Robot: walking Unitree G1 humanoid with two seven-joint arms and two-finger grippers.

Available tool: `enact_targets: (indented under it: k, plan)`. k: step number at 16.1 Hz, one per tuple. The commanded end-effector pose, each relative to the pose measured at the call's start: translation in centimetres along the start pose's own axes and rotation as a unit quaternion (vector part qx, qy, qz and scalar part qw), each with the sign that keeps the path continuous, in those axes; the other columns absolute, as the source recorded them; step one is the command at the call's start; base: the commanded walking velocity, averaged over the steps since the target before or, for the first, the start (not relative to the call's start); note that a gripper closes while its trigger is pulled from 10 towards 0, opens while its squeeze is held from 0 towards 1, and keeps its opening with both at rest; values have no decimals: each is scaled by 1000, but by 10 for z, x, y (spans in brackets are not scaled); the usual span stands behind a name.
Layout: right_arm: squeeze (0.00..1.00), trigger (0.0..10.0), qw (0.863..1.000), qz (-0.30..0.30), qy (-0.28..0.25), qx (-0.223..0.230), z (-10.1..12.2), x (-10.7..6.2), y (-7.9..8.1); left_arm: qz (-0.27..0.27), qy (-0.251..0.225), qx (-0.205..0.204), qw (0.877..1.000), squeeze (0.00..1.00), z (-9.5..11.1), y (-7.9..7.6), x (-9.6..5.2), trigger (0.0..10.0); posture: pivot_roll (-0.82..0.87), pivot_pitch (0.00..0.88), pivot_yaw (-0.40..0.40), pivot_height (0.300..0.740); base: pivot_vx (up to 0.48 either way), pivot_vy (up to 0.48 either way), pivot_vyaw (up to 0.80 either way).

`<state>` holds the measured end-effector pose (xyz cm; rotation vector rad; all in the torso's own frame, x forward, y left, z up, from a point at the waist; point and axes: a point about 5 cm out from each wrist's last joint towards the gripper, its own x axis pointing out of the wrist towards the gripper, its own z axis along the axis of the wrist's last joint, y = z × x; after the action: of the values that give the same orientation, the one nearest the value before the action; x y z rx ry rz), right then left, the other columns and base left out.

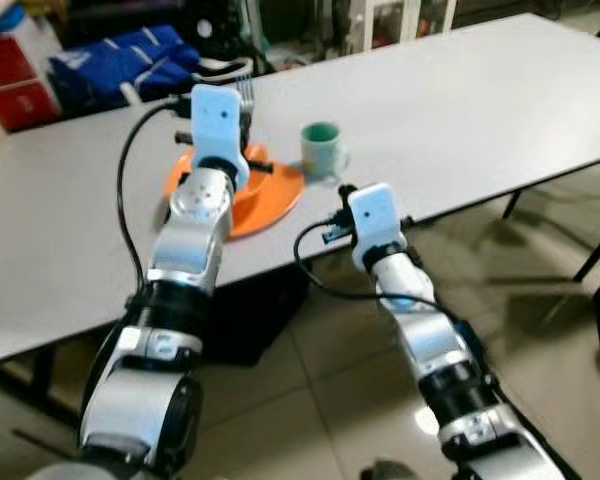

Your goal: Setting the table

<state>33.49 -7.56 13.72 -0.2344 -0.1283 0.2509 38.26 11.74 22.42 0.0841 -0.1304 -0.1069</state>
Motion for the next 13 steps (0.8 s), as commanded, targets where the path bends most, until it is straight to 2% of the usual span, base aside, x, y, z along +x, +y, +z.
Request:
enact_targets:
  k: [1, 3, 8, 10, 11, 13]
  plan:
    - [0, 10000, 1000, 2, -5, 3, 5, 2, 4, 14, -10, 7, 1000, 0, 7, 9, 1, 0, -68, 0, 99, 727, 469, 0, 0]
    - [0, 10000, 1000, 4, -4, 3, 5, 2, 5, 12, 5, 8, 1000, 0, 7, 13, 4, 0, -63, 0, 98, 727, 471, 0, 0]
    - [0, 10000, 1000, 6, -2, 4, 4, 2, 6, 13, 5, 45, 999, 0, 20, 29, 12, 0, -56, 0, 101, 727, 0, 0, 0]
    - [0, 10000, 1000, 7, -3, 4, 5, 2, 6, -12, 72, 82, 994, 0, 16, 45, 24, 0, -55, 0, 100, 727, 0, 0, 0]
    - [0, 10000, 1000, 7, -3, 4, 5, 2, 6, -29, 91, 96, 991, 0, 17, 50, 27, 0, -55, 0, 100, 727, 0, 0, 0]
    - [0, 10000, 1000, 6, -3, 3, 5, 2, 4, -86, 130, 136, 978, 0, 18, 51, 29, 0, -60, 9, 102, 727, 0, 0, 0]
